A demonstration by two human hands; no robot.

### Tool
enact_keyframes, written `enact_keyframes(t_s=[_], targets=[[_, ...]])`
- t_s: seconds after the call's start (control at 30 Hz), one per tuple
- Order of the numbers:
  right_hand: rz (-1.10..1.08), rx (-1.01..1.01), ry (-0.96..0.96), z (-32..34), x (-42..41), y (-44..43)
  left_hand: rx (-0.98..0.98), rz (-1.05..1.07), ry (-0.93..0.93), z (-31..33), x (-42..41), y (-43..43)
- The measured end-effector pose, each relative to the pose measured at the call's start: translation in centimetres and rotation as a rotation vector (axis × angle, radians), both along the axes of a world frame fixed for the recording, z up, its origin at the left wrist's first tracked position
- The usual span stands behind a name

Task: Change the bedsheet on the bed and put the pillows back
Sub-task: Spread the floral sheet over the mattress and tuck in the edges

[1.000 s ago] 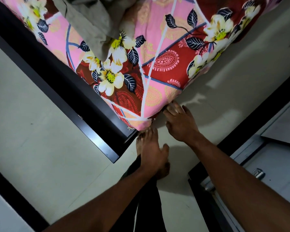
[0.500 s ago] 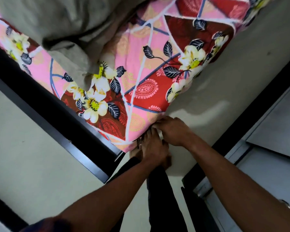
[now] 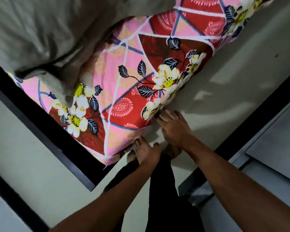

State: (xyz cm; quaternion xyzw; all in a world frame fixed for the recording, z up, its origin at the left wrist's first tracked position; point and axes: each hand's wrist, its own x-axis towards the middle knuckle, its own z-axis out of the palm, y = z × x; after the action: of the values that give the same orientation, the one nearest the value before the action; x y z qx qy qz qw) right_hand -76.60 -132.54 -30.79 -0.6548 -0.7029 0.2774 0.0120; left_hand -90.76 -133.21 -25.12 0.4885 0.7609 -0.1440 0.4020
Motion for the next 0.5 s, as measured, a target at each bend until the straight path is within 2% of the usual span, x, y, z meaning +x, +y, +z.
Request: enact_keyframes(t_s=[0.1,0.2,0.27,0.33,0.43,0.5], targets=[[-0.001,-0.065,0.004,-0.5,0.3,-0.1,0.026,-0.071,-0.048,1.1,1.3,-1.5],[-0.016,-0.114,0.049,-0.1,-0.1,0.3,0.196,-0.278,-0.131,0.5,2.2,-1.1],[0.002,-0.083,0.067,0.0,0.5,0.5,0.288,-0.425,-0.074,-1.1,2.4,-0.3],[0.021,-0.074,0.109,-0.1,1.5,0.8,0.255,-0.506,-0.017,-1.9,2.8,0.5],[0.037,-0.140,0.197,0.6,2.5,2.0,0.192,-0.519,0.013,-2.2,3.4,1.0],[0.014,-0.039,0.238,1.3,2.5,2.2,0.257,-0.442,0.054,-2.8,4.3,1.3]])
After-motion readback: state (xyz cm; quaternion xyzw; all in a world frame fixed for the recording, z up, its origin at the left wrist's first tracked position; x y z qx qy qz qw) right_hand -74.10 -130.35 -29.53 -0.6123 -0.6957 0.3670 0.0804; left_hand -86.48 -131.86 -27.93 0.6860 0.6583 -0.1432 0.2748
